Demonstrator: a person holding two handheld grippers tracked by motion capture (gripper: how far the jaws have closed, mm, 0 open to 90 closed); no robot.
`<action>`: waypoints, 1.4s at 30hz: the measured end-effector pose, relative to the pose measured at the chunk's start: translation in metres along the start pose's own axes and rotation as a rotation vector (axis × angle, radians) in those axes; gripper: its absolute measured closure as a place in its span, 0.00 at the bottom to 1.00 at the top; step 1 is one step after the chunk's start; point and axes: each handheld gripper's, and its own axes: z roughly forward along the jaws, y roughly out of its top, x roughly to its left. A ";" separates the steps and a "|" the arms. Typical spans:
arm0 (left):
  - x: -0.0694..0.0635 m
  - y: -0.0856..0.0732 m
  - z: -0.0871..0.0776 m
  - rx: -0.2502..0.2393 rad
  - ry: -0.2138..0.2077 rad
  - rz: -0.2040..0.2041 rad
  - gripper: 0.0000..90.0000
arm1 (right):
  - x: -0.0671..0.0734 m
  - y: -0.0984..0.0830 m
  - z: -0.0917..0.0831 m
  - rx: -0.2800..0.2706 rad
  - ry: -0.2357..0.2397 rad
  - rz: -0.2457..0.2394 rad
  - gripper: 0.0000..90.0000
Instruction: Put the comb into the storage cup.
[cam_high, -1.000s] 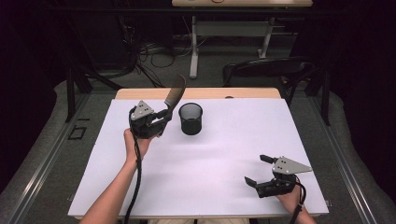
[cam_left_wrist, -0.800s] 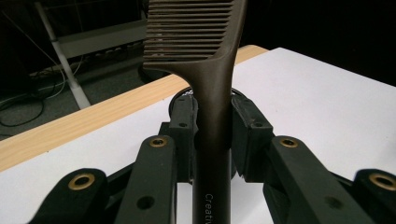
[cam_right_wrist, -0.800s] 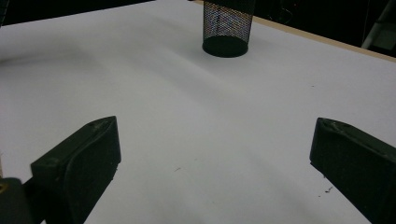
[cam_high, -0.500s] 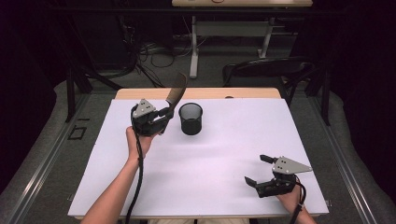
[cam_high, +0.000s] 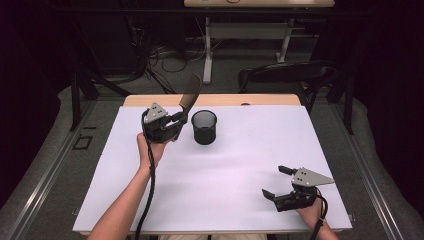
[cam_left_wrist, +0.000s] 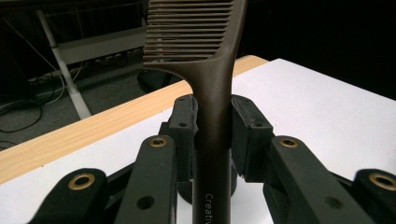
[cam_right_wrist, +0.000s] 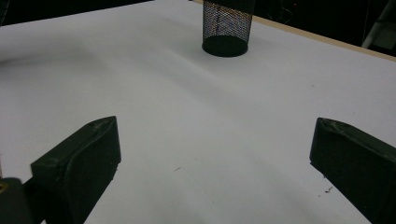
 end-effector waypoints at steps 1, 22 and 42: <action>0.000 0.000 0.001 -0.002 -0.001 -0.002 0.80 | 0.000 0.000 0.000 0.000 0.000 -0.001 0.02; 0.001 0.006 0.013 -0.028 0.018 -0.010 0.80 | -0.001 0.000 0.000 -0.001 -0.002 -0.001 0.02; 0.001 0.008 0.028 -0.055 0.031 -0.035 0.80 | -0.001 0.000 0.000 -0.004 -0.006 0.005 0.02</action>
